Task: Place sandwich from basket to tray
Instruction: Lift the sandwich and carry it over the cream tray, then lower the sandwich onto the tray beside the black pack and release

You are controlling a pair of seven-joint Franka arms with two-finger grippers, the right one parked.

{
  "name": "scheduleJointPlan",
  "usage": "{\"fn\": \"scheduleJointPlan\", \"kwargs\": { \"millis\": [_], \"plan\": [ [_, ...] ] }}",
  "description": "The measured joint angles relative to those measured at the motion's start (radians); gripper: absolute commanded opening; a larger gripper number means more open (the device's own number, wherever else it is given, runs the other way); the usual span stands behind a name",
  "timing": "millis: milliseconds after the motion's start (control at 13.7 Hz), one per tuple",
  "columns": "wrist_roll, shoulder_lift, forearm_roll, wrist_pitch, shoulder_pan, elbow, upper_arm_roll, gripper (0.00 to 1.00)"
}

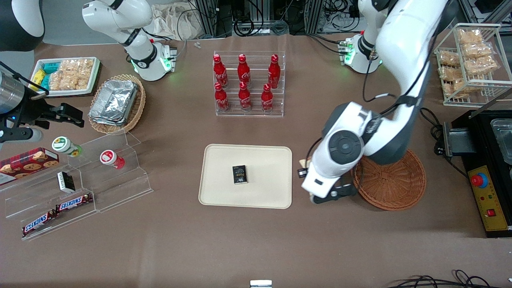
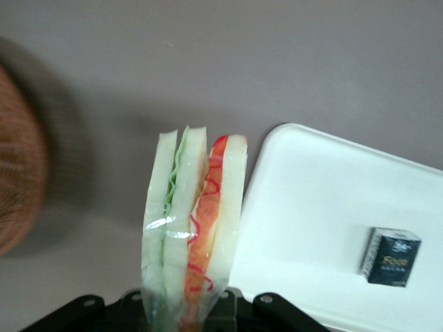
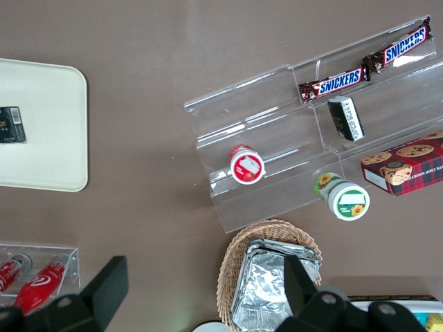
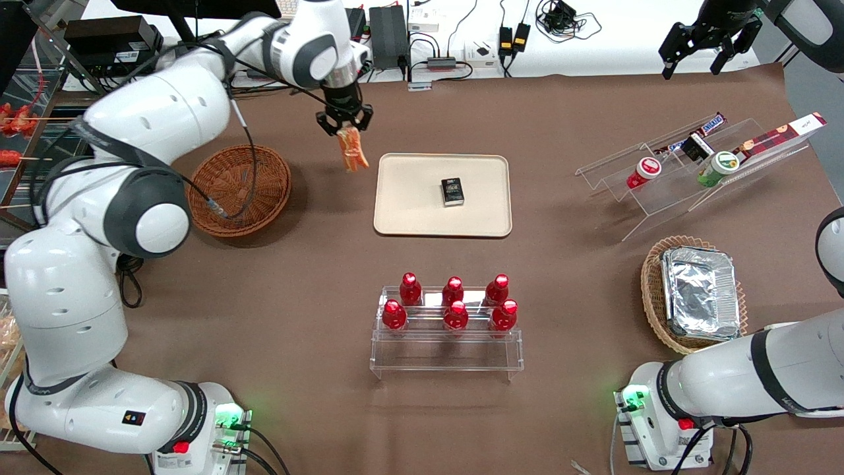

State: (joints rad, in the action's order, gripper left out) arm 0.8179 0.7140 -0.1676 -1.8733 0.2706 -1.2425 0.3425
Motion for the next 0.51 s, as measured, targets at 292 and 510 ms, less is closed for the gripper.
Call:
{"fn": "scheduleJointPlan", "kwargs": {
  "millis": [292, 510],
  "plan": [
    [-0.013, 0.106, -0.001, -0.113, 0.065, 0.006, -0.001, 0.00],
    [-0.013, 0.184, -0.001, -0.199, 0.112, 0.008, -0.003, 0.00]
  ]
}}
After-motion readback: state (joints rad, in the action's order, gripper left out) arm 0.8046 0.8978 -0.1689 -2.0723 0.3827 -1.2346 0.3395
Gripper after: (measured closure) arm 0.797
